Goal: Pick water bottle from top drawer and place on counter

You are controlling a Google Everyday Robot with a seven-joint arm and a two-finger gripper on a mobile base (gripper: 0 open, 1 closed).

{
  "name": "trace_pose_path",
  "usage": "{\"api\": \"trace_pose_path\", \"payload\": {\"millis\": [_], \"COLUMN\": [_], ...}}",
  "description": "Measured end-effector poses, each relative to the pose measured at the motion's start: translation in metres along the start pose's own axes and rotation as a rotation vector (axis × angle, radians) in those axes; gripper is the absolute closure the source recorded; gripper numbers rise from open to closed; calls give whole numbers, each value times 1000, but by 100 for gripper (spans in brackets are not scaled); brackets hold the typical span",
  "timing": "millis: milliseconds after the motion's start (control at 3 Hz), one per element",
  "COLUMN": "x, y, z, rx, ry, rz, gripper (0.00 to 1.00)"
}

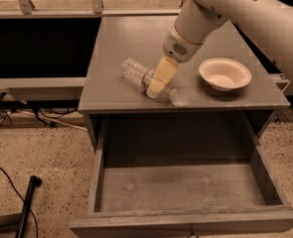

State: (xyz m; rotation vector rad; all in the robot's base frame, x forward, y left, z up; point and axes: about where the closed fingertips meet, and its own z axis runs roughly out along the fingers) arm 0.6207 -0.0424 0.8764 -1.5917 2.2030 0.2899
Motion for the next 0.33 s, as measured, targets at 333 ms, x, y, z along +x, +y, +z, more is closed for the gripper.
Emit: {"api": "trace_pose_path", "payload": {"millis": [333], "x": [-15], "y": [7], "z": [-40], "rx": [103], "ry": [-2], "rz": [-30], "gripper": [0]}}
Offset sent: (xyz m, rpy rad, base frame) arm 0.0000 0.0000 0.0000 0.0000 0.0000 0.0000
